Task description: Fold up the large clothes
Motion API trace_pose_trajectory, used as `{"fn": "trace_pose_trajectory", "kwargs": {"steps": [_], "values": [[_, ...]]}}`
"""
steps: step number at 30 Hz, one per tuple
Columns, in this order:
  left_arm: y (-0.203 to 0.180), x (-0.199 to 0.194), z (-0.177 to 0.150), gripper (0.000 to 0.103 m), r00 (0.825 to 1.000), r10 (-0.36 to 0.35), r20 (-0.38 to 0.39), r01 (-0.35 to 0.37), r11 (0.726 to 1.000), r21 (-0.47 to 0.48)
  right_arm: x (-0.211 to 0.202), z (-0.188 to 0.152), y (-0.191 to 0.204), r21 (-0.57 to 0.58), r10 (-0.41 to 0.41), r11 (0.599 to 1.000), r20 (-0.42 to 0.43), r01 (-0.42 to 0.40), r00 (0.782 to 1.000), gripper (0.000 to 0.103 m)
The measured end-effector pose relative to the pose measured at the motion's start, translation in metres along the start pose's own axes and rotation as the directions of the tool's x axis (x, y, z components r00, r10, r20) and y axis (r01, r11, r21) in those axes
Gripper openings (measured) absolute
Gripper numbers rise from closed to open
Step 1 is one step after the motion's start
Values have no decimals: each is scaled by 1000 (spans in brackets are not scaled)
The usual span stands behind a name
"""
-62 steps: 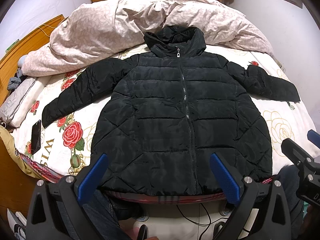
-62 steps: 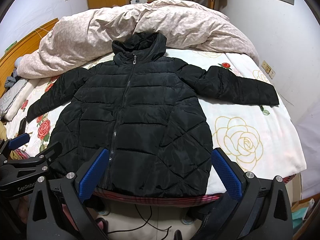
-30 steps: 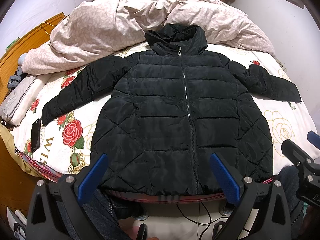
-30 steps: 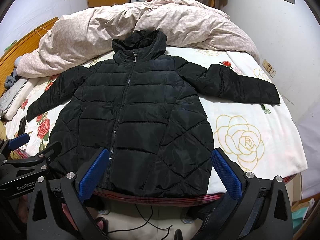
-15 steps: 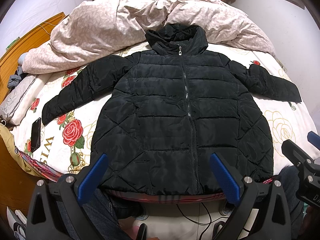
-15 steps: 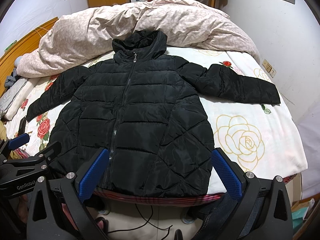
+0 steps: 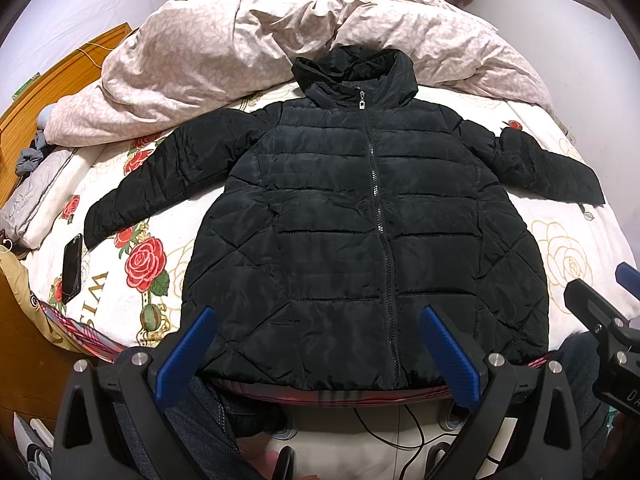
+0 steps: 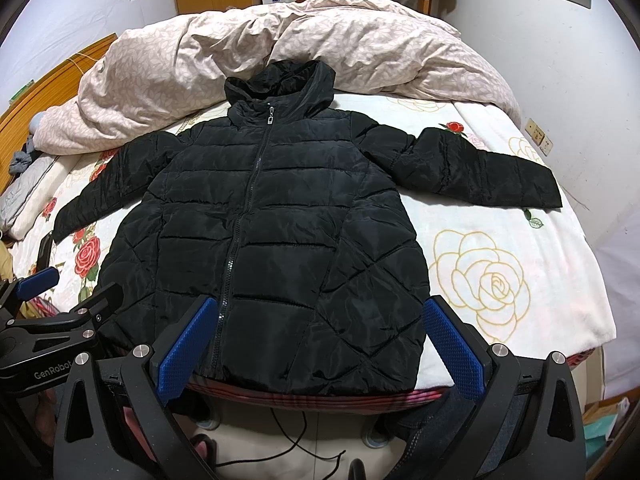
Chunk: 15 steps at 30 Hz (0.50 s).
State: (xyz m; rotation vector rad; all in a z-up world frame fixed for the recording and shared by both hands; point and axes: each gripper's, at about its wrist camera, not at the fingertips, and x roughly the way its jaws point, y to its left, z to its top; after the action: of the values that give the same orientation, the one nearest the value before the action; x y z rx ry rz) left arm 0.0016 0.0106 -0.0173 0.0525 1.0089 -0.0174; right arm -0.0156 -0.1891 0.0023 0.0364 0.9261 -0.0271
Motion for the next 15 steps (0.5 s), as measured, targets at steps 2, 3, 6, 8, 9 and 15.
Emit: {"fn": "trace_pose_trajectory", "kwargs": {"steps": [2, 3, 6, 8, 9, 15], "values": [[1, 1, -1, 103, 1000, 0, -3, 0, 1000, -1, -2, -1, 0, 1, 1, 1000, 0, -1, 1000, 102], [2, 2, -2, 103, 1000, -1, -5, 1, 1000, -2, 0, 1, -1, 1, 1, 1000, -1, -1, 1000, 102], [4, 7, -4, 103, 1000, -2, -12, 2, 1000, -3, 3, 2, -2, 1, 2, 1000, -2, -2, 1000, 102], [6, 10, -3, 103, 1000, -1, -17, 1, 1000, -4, 7, -4, 2, 1, 4, 1000, 0, -4, 1000, 102], [7, 11, -3, 103, 1000, -4, -19, 4, 1000, -7, 11, -3, 4, -2, 7, 1000, 2, -7, 1000, 102], [19, 25, 11, 103, 1000, -24, -18, 23, 998, -56, 19, 11, 8, -10, 31, 999, 32, -31, 999, 102]]}}
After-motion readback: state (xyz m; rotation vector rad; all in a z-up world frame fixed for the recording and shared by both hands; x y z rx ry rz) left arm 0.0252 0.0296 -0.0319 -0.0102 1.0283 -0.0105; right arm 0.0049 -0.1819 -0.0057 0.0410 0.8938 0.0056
